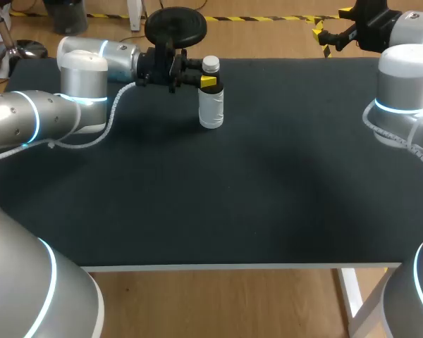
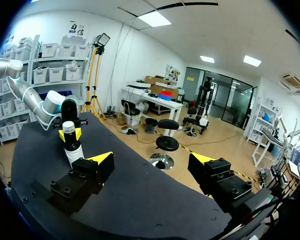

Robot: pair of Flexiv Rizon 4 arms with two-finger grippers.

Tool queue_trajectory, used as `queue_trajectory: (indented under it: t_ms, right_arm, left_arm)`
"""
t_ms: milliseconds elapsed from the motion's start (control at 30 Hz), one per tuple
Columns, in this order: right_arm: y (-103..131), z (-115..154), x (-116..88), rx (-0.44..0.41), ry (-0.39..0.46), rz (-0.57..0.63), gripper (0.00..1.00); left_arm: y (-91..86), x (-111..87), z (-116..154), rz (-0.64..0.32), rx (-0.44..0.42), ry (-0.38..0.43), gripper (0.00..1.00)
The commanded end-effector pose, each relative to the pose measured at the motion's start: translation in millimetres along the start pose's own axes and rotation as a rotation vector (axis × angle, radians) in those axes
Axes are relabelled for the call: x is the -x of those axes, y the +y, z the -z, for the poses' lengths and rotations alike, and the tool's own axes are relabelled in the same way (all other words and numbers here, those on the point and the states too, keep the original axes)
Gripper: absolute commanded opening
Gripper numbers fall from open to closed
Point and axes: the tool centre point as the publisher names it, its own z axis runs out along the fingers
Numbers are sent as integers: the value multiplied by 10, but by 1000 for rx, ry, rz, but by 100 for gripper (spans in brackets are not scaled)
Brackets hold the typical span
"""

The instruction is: Unscrew the bottle cap

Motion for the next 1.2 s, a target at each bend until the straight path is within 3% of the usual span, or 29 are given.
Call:
queue_trajectory:
  t_ms: [33,233,500,1000,1200]
  right_arm:
    - [2,6,0,-1,0,0,100]
    - [38,-102,-151,129,134,-34,100]
    - [129,-254,-470,240,209,-41,100]
    - [263,-618,-1160,251,307,-35,100]
    - [261,-640,-1266,217,310,-46,100]
  left_arm:
    - [0,13,-6,1,1,2,0]
    - [0,13,-6,1,1,2,0]
    - [0,13,-6,1,1,2,0]
    - [0,13,-6,1,1,2,0]
    - [0,13,-6,1,1,2,0]
